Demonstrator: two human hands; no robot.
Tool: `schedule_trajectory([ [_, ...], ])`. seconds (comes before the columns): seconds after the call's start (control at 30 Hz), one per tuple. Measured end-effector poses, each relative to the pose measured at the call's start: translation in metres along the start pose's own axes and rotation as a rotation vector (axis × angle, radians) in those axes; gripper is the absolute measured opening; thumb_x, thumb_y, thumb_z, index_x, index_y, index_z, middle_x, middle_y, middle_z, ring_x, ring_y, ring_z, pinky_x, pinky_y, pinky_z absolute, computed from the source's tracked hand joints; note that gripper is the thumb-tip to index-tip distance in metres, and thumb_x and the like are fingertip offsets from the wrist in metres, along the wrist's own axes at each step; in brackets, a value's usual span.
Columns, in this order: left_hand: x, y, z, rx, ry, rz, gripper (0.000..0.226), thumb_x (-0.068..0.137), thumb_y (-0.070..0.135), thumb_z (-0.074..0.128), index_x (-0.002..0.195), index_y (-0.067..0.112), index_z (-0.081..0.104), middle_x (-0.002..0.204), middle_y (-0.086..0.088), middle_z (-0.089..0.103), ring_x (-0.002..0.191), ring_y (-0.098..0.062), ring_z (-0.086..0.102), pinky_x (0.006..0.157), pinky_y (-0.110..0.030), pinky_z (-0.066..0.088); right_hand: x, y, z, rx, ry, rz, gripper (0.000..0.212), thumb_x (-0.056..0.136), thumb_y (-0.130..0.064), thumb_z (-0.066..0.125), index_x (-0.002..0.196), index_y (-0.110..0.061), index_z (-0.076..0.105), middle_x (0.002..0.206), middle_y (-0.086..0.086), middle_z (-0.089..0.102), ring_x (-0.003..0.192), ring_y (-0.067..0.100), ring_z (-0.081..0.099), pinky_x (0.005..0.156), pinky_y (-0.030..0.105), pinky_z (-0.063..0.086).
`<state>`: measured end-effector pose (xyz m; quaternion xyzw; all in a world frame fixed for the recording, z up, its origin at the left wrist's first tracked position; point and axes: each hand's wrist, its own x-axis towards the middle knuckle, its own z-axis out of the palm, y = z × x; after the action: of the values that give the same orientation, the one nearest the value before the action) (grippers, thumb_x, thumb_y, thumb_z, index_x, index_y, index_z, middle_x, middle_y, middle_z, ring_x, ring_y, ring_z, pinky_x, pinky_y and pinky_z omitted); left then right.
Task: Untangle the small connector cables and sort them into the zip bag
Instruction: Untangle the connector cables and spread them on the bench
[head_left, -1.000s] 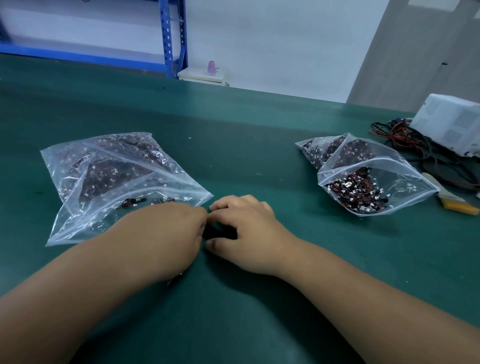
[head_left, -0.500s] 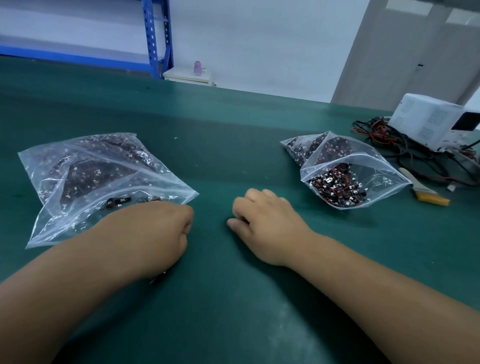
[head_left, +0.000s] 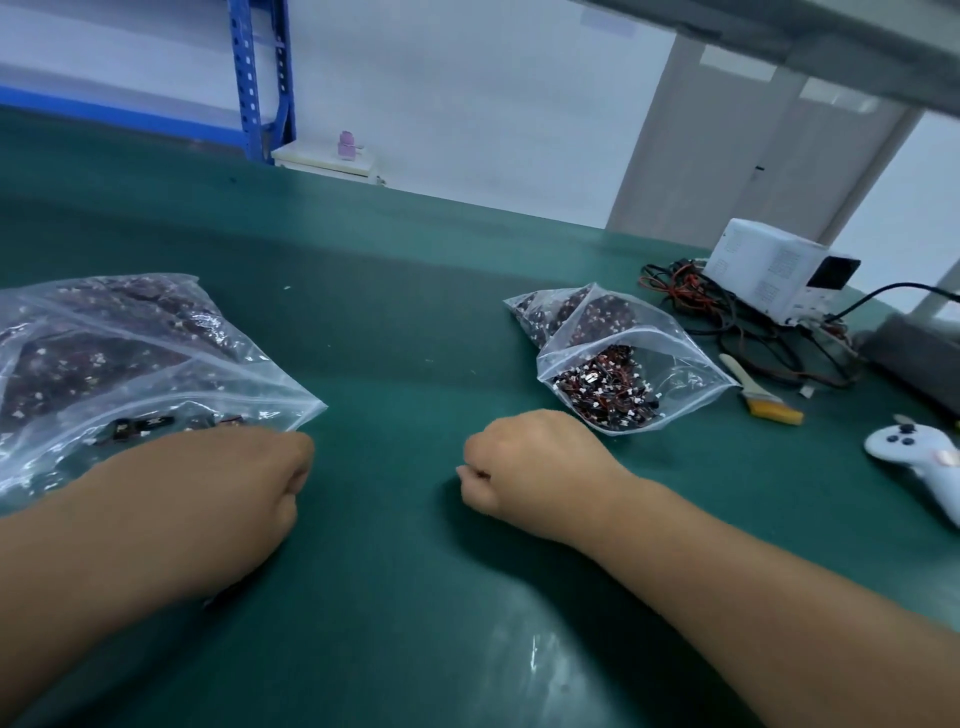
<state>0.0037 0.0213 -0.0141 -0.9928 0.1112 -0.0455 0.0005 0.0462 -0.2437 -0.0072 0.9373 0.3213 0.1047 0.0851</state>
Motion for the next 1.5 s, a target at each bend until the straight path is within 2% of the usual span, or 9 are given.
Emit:
schedule_trajectory([
  [0.2, 0.000, -0.001, 0.005, 0.013, 0.020, 0.000, 0.006, 0.085, 0.035, 0.039, 0.080, 0.033, 0.038, 0.079, 0.013, 0.054, 0.073, 0.000, 0.050, 0.072, -0.025, 0.048, -0.008, 0.082, -0.019, -0.348, 0.561, -0.208, 0.033, 0.088, -0.025, 0.065, 0.059, -0.015, 0.054, 0.056, 0.005, 0.051, 0.047, 0.024, 0.050, 0.043, 0.029, 0.037],
  [0.37, -0.001, -0.005, 0.005, -0.015, 0.006, 0.005, 0.005, 0.082, 0.039, 0.038, 0.079, 0.035, 0.038, 0.077, 0.015, 0.053, 0.072, 0.001, 0.050, 0.071, -0.026, 0.047, -0.013, 0.131, -0.006, -0.427, 0.468, -0.122, 0.032, 0.100, -0.031, 0.052, 0.078, -0.011, 0.063, 0.083, 0.009, 0.062, 0.075, 0.031, 0.061, 0.068, 0.041, 0.049],
  [0.43, -0.002, -0.004, 0.003, -0.049, 0.009, 0.023, 0.004, 0.082, 0.041, 0.039, 0.080, 0.038, 0.039, 0.078, 0.016, 0.054, 0.074, 0.001, 0.051, 0.072, -0.026, 0.048, -0.019, 0.135, 0.001, -0.427, 0.555, -0.047, 0.026, 0.099, -0.030, 0.054, 0.081, -0.015, 0.066, 0.090, 0.005, 0.064, 0.086, 0.031, 0.063, 0.078, 0.041, 0.047],
  [0.67, -0.008, 0.019, -0.014, -0.373, -0.040, 0.223, 0.019, 0.086, 0.034, 0.057, 0.092, 0.048, 0.047, 0.104, 0.036, 0.046, 0.094, 0.013, 0.048, 0.074, -0.009, 0.039, -0.019, 0.097, -0.003, -0.157, 0.786, 0.205, 0.019, 0.093, -0.023, 0.061, 0.077, -0.013, 0.064, 0.088, 0.004, 0.059, 0.083, 0.032, 0.054, 0.076, 0.041, 0.032],
  [0.77, -0.007, 0.019, -0.019, -0.366, 0.033, 0.218, 0.026, 0.087, 0.024, 0.060, 0.100, 0.045, 0.051, 0.101, 0.037, 0.045, 0.094, 0.014, 0.047, 0.076, -0.006, 0.036, -0.015, 0.048, -0.012, 0.065, 0.708, 0.085, 0.018, 0.093, -0.026, 0.058, 0.079, -0.015, 0.064, 0.088, 0.001, 0.059, 0.083, 0.030, 0.056, 0.078, 0.041, 0.035],
  [0.97, -0.009, -0.024, -0.031, 0.008, 0.089, -0.075, 0.008, 0.089, 0.042, 0.054, 0.095, 0.038, 0.055, 0.094, 0.016, 0.060, 0.085, -0.008, 0.057, 0.079, -0.032, 0.052, -0.008, -0.051, -0.007, 0.574, 0.033, 0.023, 0.056, 0.081, -0.069, 0.041, 0.117, -0.032, 0.062, 0.107, -0.015, 0.054, 0.106, 0.012, 0.051, 0.098, 0.037, 0.041],
  [1.07, -0.013, -0.028, -0.037, 0.006, -0.072, -0.086, 0.019, 0.087, 0.050, 0.057, 0.104, 0.041, 0.057, 0.097, 0.018, 0.058, 0.090, -0.007, 0.057, 0.084, -0.033, 0.052, 0.003, -0.074, -0.003, 0.605, 0.002, 0.041, 0.065, 0.073, -0.077, 0.044, 0.123, -0.037, 0.056, 0.106, -0.018, 0.046, 0.108, 0.009, 0.046, 0.103, 0.035, 0.033],
  [1.23, -0.014, -0.011, -0.037, -0.092, -0.227, 0.003, 0.029, 0.083, 0.053, 0.066, 0.108, 0.046, 0.053, 0.099, 0.022, 0.055, 0.094, -0.003, 0.055, 0.086, -0.032, 0.051, 0.014, -0.077, -0.001, 0.739, 0.066, 0.076, 0.016, 0.088, -0.042, 0.069, 0.100, -0.031, 0.069, 0.096, -0.011, 0.053, 0.094, 0.011, 0.054, 0.095, 0.039, 0.043],
  [1.5, -0.008, 0.001, -0.022, -0.184, -0.132, 0.027, 0.020, 0.088, 0.046, 0.062, 0.106, 0.041, 0.053, 0.097, 0.017, 0.053, 0.091, -0.009, 0.051, 0.082, -0.030, 0.047, 0.009, -0.073, 0.005, 0.792, 0.154, 0.158, 0.010, 0.088, -0.030, 0.072, 0.081, -0.029, 0.064, 0.089, -0.011, 0.053, 0.088, 0.013, 0.055, 0.084, 0.036, 0.047],
])
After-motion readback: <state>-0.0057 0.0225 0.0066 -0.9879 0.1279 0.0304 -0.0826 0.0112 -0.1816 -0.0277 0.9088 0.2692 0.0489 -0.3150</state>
